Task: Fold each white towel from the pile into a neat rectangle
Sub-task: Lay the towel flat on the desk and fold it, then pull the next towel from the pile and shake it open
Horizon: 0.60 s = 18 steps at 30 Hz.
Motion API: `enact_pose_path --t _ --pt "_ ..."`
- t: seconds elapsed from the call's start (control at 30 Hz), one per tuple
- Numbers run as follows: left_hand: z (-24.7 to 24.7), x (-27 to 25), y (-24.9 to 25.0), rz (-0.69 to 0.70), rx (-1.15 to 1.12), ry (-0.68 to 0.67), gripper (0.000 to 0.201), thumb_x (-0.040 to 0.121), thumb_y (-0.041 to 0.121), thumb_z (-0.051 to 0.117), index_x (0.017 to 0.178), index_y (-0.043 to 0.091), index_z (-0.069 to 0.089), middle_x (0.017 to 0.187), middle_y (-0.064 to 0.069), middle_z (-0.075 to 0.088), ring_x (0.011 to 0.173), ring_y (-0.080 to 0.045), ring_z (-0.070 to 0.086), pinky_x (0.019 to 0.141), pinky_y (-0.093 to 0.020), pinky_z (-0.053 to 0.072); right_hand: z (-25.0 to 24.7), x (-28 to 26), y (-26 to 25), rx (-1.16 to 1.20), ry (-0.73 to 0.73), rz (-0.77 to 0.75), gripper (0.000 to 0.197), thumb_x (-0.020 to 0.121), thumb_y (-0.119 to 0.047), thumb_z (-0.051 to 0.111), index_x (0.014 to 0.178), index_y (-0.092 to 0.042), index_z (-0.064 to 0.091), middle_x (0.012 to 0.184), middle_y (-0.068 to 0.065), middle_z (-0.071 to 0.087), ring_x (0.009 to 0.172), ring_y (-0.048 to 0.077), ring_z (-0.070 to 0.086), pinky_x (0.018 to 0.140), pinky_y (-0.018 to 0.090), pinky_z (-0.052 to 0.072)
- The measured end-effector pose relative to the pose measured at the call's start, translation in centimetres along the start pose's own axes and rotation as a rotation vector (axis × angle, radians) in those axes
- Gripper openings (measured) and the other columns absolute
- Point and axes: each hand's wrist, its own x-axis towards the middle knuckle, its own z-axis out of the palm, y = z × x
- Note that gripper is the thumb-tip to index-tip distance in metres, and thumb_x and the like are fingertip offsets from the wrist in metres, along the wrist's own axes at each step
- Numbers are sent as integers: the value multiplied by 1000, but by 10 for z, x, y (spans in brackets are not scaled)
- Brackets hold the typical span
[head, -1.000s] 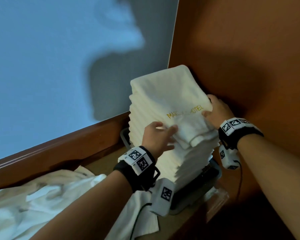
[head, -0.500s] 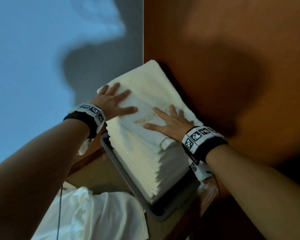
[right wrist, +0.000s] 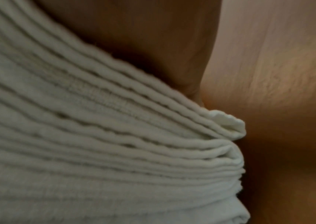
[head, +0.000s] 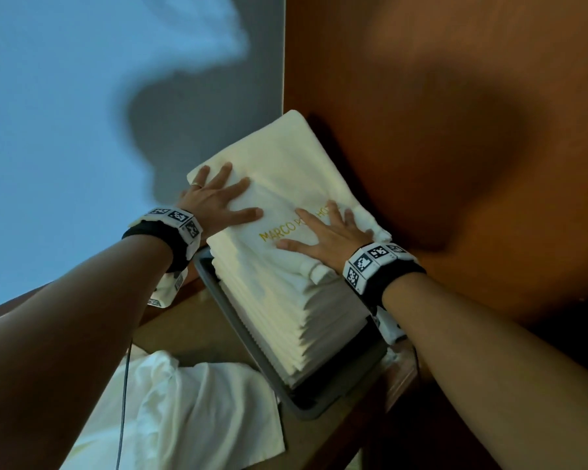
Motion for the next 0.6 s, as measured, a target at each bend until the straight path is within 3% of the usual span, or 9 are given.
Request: enact_pose_path --t 0.13,0.2,0.27,0.33,0.37,0.43,0.5,0.57,0.6 --pt "-9 -47 -1 -12 -81 59 84 84 80 39 157 43 17 168 10 3 154 -26 0 124 -49 6 -13 -18 -3 14 -5 21 107 57 -103 28 150 -55 6 166 3 -9 151 38 -2 117 66 8" --pt "-11 -77 -12 -1 -91 72 78 89 71 48 156 37 27 164 3 26 151 -30 17 121 -49 18 -19 -29 -9 -16 41 15 101 69 -96 33 153 -40 22 163 11 13 146 38 22 117 56 23" --pt "-12 -113 -28 -25 -88 42 69 92 62 55 151 29 41 149 -3 50 140 -29 39 114 -47 35 -21 -43 -22 -74 141 -14 81 83 -82 39 137 -23 48 144 15 45 126 35 48 102 45 41" --pt "-13 -153 -45 -70 -97 30 57 94 54 59 140 22 56 134 -3 63 125 -25 56 106 -41 45 -21 -60 -40 -93 262 -60 49 94 -60 47 110 -15 61 120 14 61 101 31 57 83 36 46" --pt "-13 -175 -55 -94 -102 37 51 94 52 60 134 21 61 128 -2 66 119 -24 60 103 -39 47 -19 -70 -51 -94 311 -75 37 96 -46 50 104 -13 64 114 14 64 94 32 58 78 34 46" --pt "-8 -220 -78 -136 -111 48 38 92 49 63 119 23 71 119 1 71 110 -23 64 99 -39 50 -7 -89 -78 -115 394 -114 29 96 -31 50 108 -10 67 115 16 65 96 35 59 80 36 48" --pt "2 -268 -107 -184 -140 50 22 90 47 65 96 29 75 106 3 73 100 -22 66 92 -35 53 16 -110 -114 -142 441 -177 34 93 -33 53 113 -10 67 117 15 63 104 37 58 85 40 49" --pt "17 -320 -139 -236 -191 44 20 87 48 66 76 32 70 92 5 73 88 -21 65 82 -32 53 50 -133 -156 -121 381 -235 31 92 -37 54 100 -11 69 107 14 66 96 35 60 80 37 49" --pt "25 -344 -155 -268 -218 41 21 87 47 67 74 32 70 89 6 73 85 -21 65 79 -32 53 70 -144 -175 -82 304 -256 27 92 -37 56 92 -13 68 101 13 67 90 33 61 77 35 49"
